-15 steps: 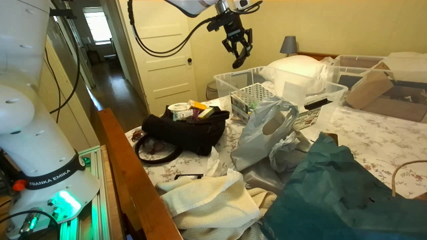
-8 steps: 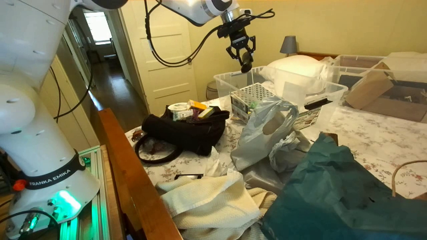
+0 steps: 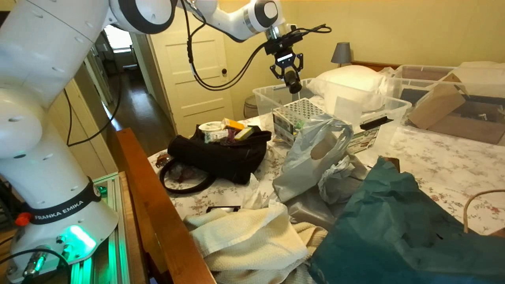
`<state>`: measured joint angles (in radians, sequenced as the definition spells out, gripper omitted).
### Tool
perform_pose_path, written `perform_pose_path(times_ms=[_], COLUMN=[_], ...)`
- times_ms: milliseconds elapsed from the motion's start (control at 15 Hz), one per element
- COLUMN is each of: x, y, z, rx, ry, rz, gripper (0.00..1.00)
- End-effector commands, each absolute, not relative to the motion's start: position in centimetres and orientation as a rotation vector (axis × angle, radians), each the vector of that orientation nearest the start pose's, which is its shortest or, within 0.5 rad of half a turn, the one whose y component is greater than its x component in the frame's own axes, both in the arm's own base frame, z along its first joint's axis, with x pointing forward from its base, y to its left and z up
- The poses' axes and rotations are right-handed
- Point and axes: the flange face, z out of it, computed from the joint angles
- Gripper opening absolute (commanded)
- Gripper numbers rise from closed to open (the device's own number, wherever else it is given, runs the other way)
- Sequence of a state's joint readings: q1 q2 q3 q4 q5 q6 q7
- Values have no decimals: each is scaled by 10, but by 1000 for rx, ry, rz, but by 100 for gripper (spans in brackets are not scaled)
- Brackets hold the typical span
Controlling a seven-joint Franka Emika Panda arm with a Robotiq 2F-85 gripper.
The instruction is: Put the remote in the storage box
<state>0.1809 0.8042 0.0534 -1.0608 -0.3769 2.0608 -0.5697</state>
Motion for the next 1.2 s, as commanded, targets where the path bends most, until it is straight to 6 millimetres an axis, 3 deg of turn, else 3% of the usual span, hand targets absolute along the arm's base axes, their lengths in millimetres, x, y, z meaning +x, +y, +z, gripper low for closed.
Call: perform_pose_path(times_ms=[0,533,1067,1133], x=[781,791,796,796], y=[157,159,156,155], z=[363,326,318,318], rx=[-3050,-2995,-2999,-3005], ry=[-1650,-1694,-1671,-1660], rz=[-193,-90,-65,-65], gripper=[26,26,26,61])
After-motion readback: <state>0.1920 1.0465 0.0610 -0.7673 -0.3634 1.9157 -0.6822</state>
